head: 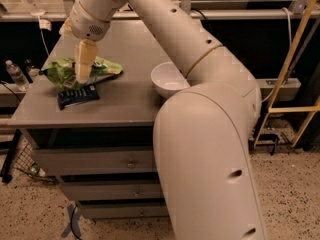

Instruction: Move green rice chip bag near rxbar blueberry

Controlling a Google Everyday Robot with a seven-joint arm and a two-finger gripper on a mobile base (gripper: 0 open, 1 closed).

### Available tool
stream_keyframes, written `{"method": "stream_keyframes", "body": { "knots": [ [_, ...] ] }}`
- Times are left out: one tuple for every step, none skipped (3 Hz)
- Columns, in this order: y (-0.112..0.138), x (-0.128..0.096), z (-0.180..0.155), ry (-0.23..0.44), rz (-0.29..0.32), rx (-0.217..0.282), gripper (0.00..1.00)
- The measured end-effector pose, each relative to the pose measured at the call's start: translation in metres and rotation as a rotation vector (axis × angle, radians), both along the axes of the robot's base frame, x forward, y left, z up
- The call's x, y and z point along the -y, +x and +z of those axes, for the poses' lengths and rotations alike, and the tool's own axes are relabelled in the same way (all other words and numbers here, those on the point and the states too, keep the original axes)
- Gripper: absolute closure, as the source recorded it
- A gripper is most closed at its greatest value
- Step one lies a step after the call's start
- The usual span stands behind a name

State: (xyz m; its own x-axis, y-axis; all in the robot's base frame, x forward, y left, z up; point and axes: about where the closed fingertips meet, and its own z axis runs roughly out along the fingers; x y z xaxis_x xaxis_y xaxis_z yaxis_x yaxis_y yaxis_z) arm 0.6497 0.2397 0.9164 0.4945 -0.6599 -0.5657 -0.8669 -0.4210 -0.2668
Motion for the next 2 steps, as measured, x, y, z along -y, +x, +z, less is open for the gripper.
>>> {"method": "stream_keyframes", "body": {
  "knots": [
    [0.002, 0.032, 0.002, -0.069, -0.066, -0.002, 0.00],
    [0.006, 0.081, 0.008, -0.146, -0.167, -0.007, 0.00]
  ]
}}
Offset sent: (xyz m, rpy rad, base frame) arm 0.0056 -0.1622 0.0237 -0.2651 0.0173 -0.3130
